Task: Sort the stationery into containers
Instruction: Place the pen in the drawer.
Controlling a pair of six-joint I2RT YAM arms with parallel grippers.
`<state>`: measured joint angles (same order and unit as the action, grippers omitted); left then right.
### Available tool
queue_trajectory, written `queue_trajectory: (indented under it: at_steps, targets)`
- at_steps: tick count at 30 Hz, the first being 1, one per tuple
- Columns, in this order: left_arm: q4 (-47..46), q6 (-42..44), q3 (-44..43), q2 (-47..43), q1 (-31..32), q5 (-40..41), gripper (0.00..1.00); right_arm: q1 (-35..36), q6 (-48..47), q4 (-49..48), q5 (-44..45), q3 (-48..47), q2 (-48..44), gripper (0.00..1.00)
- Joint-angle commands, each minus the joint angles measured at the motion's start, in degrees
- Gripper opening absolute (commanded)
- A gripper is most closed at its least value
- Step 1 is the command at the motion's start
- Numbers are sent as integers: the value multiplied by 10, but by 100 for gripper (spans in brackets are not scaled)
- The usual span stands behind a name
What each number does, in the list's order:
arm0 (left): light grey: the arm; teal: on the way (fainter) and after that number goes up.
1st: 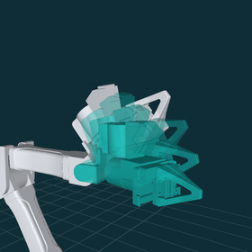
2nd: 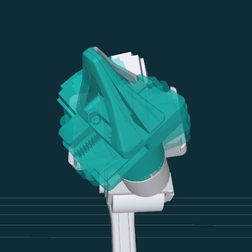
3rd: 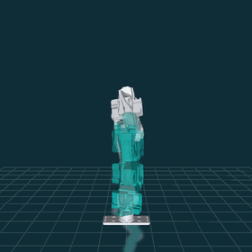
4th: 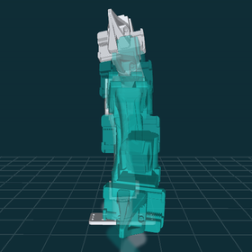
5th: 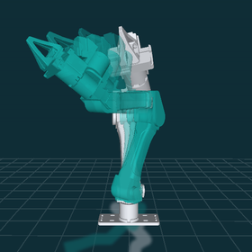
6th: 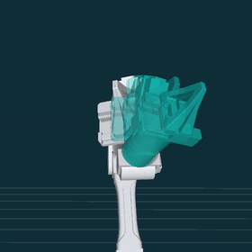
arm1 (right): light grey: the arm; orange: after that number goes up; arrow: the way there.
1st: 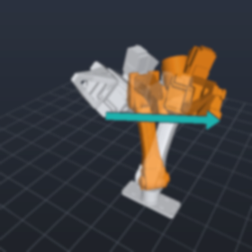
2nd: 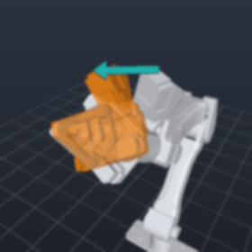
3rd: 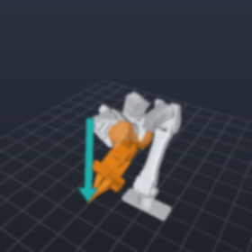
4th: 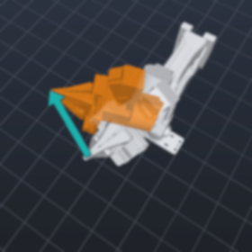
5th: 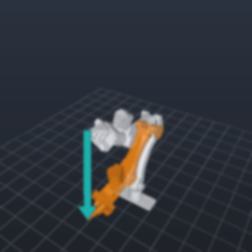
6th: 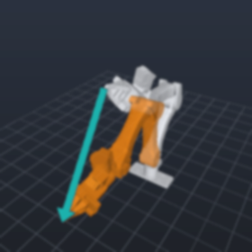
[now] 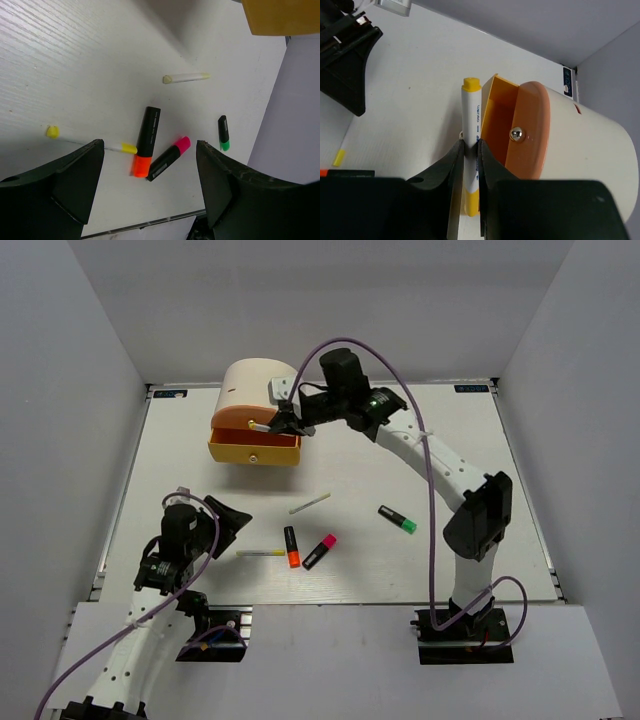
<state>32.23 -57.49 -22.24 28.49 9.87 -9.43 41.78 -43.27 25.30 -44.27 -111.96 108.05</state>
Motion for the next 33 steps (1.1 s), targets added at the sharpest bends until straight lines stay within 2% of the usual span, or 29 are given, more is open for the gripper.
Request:
queue_trajectory:
  at_steps: [1, 8, 15, 17, 23, 30, 32, 33]
  targets:
    - [7, -9, -16, -11, -2, 0, 84, 9, -3, -53, 13, -26, 30, 0]
    - [19, -9, -16, -16, -2, 0, 84, 16, 26, -128, 52, -24, 74, 0]
    - [29, -9, -16, -21, -2, 0, 84, 12, 48, -140, 54, -35, 117, 0]
    - [35, -9, -16, -21, -2, 0, 84, 10, 44, -139, 48, -26, 119, 5]
    - [46, -14, -21, -21, -2, -5, 84, 10, 47, -129, 43, -13, 111, 33]
    - [64, -36, -26, 11, -2, -10, 80, 10, 47, -127, 45, 15, 81, 44]
    - [64, -36, -33, 25, -2, -15, 77, 8, 57, -126, 47, 17, 71, 43]
    - [70, -41, -39, 32, -2, -16, 76, 6, 64, -126, 52, 17, 63, 39]
